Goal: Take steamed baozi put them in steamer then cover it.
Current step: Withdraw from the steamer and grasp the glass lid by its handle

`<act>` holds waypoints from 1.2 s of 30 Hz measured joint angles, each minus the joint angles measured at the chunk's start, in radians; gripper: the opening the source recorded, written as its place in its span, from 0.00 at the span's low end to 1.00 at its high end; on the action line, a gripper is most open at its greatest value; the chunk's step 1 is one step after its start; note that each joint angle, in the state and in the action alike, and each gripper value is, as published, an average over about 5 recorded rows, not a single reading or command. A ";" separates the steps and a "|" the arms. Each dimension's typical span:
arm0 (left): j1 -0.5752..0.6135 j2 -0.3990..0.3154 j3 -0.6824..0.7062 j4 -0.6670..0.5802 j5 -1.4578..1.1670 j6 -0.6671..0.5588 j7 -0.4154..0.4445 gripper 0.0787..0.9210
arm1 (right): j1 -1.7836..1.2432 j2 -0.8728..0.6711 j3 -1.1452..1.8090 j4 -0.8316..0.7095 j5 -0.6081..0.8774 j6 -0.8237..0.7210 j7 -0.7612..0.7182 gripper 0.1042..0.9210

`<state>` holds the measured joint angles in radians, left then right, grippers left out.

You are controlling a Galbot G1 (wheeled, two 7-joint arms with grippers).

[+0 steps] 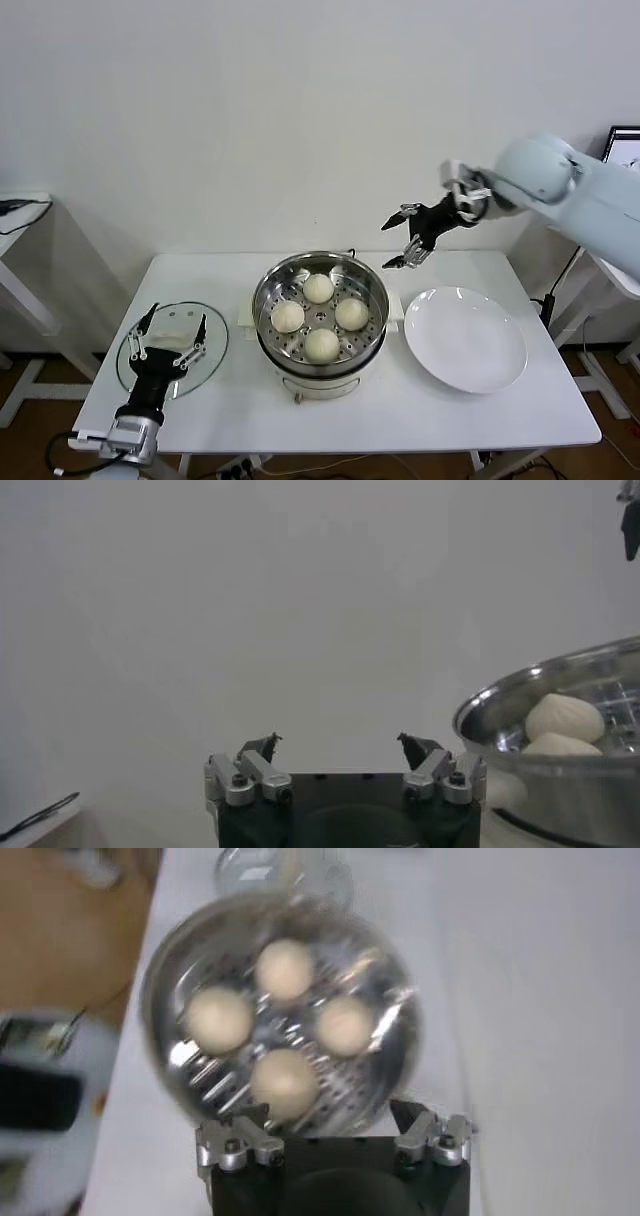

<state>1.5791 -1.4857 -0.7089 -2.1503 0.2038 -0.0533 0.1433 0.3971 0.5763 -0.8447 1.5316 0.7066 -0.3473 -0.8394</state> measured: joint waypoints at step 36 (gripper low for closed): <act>-0.034 0.015 -0.050 0.078 0.006 -0.088 -0.027 0.88 | -1.842 0.571 1.472 0.416 -0.170 0.609 0.846 0.88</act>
<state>1.5453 -1.4705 -0.7586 -2.0728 0.2096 -0.1413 0.1165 -1.4453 1.1477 0.6270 1.9473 0.5370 0.2619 0.0065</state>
